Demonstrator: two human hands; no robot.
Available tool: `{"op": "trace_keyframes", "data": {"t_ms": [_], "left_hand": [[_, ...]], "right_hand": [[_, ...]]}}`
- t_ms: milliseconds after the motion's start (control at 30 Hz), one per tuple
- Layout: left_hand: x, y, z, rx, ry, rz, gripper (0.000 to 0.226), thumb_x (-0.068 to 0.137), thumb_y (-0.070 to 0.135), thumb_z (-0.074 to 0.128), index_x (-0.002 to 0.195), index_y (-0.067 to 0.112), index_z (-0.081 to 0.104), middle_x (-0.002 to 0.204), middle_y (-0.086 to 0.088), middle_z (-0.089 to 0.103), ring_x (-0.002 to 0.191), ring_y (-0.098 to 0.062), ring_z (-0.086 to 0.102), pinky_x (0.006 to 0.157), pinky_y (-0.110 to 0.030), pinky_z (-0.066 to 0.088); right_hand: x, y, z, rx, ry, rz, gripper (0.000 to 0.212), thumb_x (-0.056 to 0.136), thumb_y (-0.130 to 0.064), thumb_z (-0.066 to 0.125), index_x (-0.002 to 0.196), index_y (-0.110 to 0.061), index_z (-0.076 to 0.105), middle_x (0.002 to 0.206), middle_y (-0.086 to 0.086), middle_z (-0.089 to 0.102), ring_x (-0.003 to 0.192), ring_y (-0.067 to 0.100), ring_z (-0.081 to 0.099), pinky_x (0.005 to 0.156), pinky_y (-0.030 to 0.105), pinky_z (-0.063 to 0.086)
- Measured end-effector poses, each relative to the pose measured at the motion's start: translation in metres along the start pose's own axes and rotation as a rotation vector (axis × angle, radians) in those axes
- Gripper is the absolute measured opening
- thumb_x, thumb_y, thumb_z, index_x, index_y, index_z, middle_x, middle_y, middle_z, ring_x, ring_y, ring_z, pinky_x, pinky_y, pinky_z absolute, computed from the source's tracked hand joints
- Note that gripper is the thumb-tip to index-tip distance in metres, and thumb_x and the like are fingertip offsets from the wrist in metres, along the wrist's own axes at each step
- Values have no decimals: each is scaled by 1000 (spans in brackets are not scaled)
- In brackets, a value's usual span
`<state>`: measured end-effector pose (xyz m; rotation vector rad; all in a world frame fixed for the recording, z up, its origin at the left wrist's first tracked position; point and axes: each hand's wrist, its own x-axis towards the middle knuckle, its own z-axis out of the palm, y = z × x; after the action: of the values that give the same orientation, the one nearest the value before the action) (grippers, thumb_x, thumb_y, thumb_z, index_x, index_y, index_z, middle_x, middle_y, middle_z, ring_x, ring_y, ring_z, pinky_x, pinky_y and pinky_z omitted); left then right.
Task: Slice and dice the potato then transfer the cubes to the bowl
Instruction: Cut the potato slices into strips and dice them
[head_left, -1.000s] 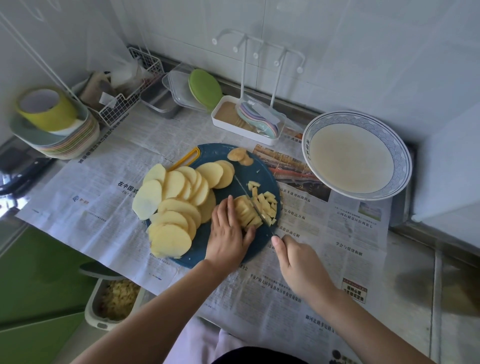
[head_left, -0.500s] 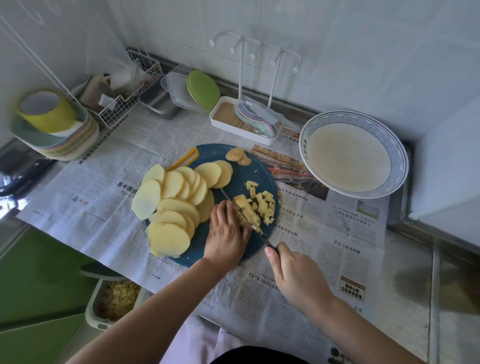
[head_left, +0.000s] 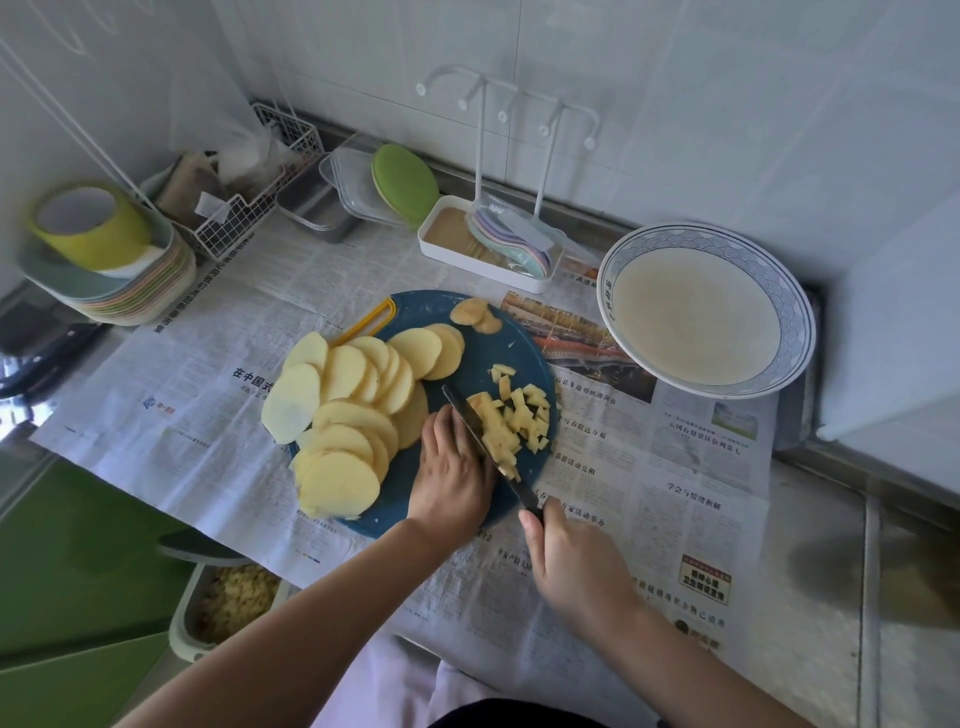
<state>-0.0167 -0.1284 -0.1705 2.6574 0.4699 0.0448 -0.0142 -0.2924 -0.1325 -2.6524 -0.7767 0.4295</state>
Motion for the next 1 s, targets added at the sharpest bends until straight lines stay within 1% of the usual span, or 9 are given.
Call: {"op": "trace_keyframes", "data": {"t_ms": [100,200,300,400,567,633,767,900,1000], "left_hand": [[0,0,0,10,-2,2,70,95,42,19,146,-8,23,138,-26,32,127,-35,22,112,-46,27],[0,-2,0,26,-8,29,66,98,36,34,146,-7,22,137,-26,31,126,-36,23,111,-46,27],[0,-2,-1,20,-19,31,68,97,38,30,146,-7,20,138,-26,29,127,-36,22,112,-46,25],[0,1,-3,-19,-27,9,73,94,43,17,146,-7,19,140,-26,29,130,-37,21,114,-46,21],[0,1,-3,-26,-26,15,68,98,39,26,147,-7,17,142,-26,27,131,-35,17,116,-46,18],[1,2,-4,-6,-57,12,65,101,34,33,148,-5,11,146,-24,21,135,-35,12,118,-43,11],[-1,6,-9,-39,-52,-14,64,102,36,31,150,0,6,150,-18,13,140,-29,3,117,-34,0],[0,5,-8,-43,-62,-3,64,101,37,28,149,-1,8,149,-19,14,139,-31,5,117,-35,0],[0,5,-5,-30,-18,6,70,96,42,19,146,-6,19,144,-26,26,135,-36,15,117,-43,11]], "right_hand": [[-1,-4,5,-22,-24,32,92,87,-64,-22,82,-12,54,50,-8,42,36,6,34,37,14,15],[2,-7,2,-67,14,65,71,102,-51,1,66,-14,51,42,-12,27,29,6,20,33,13,1],[1,-11,2,-123,35,37,67,98,-53,-3,79,-15,48,53,-8,41,38,7,33,36,15,15],[4,-8,2,-118,-22,36,54,100,-49,8,98,-13,49,74,-2,52,58,13,48,45,19,29],[6,-16,-5,-135,-58,76,51,102,-46,13,103,-11,50,88,3,65,66,15,52,55,24,41],[9,-18,-6,-107,-88,105,50,102,-46,14,102,-11,51,84,2,62,66,15,51,56,24,40],[17,-18,-5,-23,-97,174,48,102,-45,16,92,-13,49,67,-5,47,59,13,49,47,22,34],[22,-24,-8,-13,-120,213,47,103,-45,15,90,-13,49,67,-5,47,60,14,49,50,25,37],[26,-31,-10,7,-119,236,53,103,-44,15,98,-8,53,77,1,55,68,18,56,60,30,46]]}}
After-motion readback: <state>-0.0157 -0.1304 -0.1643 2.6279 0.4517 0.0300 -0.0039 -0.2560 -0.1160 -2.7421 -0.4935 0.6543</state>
